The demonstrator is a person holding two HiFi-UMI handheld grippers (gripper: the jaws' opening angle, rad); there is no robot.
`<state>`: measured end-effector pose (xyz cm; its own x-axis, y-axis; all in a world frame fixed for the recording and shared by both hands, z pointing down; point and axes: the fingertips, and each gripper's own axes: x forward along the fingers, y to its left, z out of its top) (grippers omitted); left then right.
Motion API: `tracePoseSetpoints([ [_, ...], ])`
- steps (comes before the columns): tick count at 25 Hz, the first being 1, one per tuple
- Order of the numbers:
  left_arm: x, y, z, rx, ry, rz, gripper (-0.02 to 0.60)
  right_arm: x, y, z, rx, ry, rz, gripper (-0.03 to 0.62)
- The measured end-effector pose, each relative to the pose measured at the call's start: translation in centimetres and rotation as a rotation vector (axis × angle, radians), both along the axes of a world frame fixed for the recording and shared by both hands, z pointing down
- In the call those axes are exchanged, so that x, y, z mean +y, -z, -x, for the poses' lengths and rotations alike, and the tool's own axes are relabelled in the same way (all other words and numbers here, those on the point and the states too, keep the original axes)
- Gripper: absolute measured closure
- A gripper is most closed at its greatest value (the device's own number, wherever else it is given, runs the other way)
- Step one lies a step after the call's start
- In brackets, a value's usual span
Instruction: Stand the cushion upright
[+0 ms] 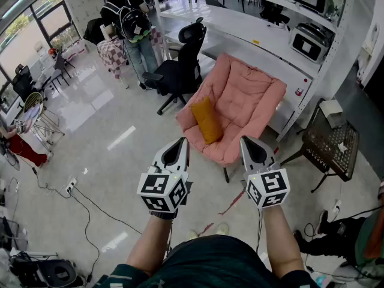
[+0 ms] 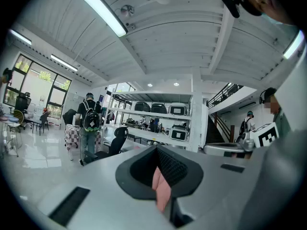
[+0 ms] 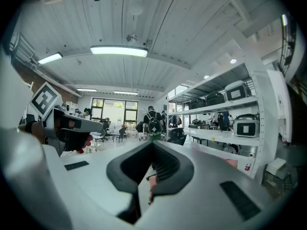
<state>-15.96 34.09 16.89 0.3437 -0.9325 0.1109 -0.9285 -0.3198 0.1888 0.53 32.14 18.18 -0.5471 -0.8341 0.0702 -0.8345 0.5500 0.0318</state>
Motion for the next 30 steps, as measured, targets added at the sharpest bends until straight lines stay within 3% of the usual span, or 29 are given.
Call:
tracePoseSetpoints([
  [15, 0.3, -0.3, -0.9, -0.002, 0.007, 0.013, 0.575, 0.8, -0.5, -0.3, -0.020, 0.038, 0.023, 0.591],
  [30, -0.8, -2.2, -5.3, -0.025, 0.022, 0.042, 0.575, -0.1, -2.3, -6.0, -0.053, 0.019, 0.036, 0.591],
])
